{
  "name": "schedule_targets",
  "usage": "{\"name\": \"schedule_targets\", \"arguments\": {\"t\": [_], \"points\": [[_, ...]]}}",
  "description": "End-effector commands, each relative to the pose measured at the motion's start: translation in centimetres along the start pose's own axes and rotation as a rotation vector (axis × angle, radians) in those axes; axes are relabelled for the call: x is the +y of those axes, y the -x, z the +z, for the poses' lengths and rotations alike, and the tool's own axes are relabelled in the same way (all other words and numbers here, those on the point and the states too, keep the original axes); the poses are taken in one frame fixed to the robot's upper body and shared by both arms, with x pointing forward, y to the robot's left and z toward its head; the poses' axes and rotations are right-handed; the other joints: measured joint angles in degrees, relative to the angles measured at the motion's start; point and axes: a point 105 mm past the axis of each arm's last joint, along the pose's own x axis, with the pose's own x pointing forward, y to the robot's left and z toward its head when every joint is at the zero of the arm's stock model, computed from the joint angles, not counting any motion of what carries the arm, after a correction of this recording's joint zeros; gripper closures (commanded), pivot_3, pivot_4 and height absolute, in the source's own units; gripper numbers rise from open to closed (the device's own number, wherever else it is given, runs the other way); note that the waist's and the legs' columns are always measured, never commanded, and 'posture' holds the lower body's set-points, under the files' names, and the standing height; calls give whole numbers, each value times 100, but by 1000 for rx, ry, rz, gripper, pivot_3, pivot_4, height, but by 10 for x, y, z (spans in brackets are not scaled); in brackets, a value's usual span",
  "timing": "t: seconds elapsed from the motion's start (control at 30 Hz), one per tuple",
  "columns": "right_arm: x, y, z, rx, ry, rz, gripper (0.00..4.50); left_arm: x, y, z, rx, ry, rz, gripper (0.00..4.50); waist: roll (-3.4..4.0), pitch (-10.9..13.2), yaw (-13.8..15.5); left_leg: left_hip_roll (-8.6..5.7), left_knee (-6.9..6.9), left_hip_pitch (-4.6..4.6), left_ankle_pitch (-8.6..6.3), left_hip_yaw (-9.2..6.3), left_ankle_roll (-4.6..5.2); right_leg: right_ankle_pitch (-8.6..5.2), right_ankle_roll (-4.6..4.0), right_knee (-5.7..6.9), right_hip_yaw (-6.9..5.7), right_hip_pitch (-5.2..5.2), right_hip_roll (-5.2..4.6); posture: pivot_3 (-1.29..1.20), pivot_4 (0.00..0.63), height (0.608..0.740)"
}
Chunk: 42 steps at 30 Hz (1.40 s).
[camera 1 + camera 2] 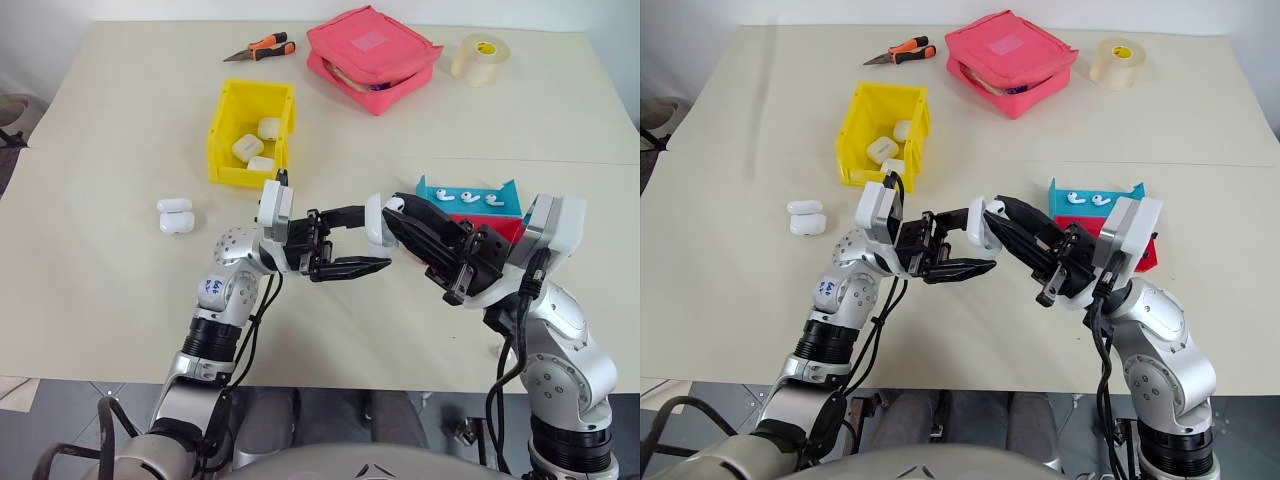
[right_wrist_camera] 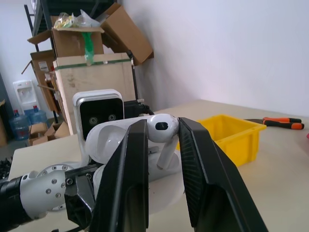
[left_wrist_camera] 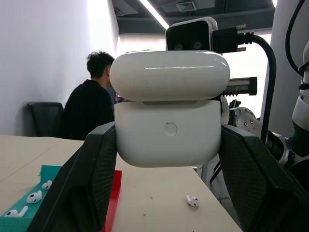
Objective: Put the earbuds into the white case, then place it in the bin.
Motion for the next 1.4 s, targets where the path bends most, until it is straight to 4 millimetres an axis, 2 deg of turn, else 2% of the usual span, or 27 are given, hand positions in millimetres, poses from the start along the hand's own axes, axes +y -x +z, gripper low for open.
{"name": "schedule_targets", "arguments": {"t": [0.03, 0.37, 0.67, 0.8, 0.87, 0.93, 0.97, 1.27, 1.3, 1.4], "points": [[4, 0, -7, 9, -31, 14, 3978, 0, -10, 15, -49, -57, -33, 1710, 0, 0, 1, 0, 0, 0, 0, 0, 0, 0, 0, 0, 0, 0, 0, 0, 150, 740], [-2, 4, -27, 59, -151, -12, 3978, -2, -14, 15, -55, -70, -62, 1710, 0, 0, 1, 0, 0, 1, 0, 0, 0, 0, 0, 0, 0, 1, 0, 0, 150, 740], [-3, 9, -26, 105, -231, 20, 3978, -5, -12, 11, -30, -90, -91, 1710, 0, 0, 2, 1, -1, 1, 0, 1, 0, 0, 0, -1, 0, 0, 0, 0, 150, 740], [5, 17, -40, 244, -207, 80, 3978, -3, -14, 12, -39, -119, -86, 1710, 0, 0, 11, -1, -1, 0, 0, 3, 1, 0, 0, -3, 2, 1, -1, 0, 150, 740], [5, 20, -41, 264, -199, 81, 3978, -2, -15, 12, -43, -124, -78, 1710, 0, 0, 14, 0, -1, 0, 0, 2, 1, 0, 0, -5, -1, 2, 0, 0, 150, 740], [3, 21, -37, 250, -201, 82, 3263, -1, -15, 12, -45, -129, -72, 1710, -1, 0, 13, 1, -2, 0, 0, 3, 1, 0, 0, -4, 0, 1, 0, 0, 150, 740], [2, 21, -35, 246, -194, 83, 3057, -1, -15, 12, -46, -132, -71, 1710, -1, 0, 12, 1, -2, 0, 0, 3, 1, 0, 0, -5, 0, 1, 0, 0, 150, 740], [-12, 28, -14, 259, -128, 114, 264, 0, -12, 11, -54, -143, -55, 1710, -1, 1, 17, 1, -1, 0, 0, 4, 2, 0, 0, -6, 1, 2, -1, 0, 150, 740], [-14, 29, -11, 262, -119, 115, 22, 0, -12, 11, -53, -143, -52, 1710, -1, 1, 19, 1, -2, 0, 0, 3, 2, 0, 0, -7, 0, 3, -1, 0, 150, 740], [-22, 40, -2, 288, -65, 95, 22, -2, -7, 8, -39, -142, -37, 1710, -2, 1, 27, 1, -2, 0, 0, 3, 2, 0, 0, -8, 0, 3, -1, 0, 150, 740]]}}
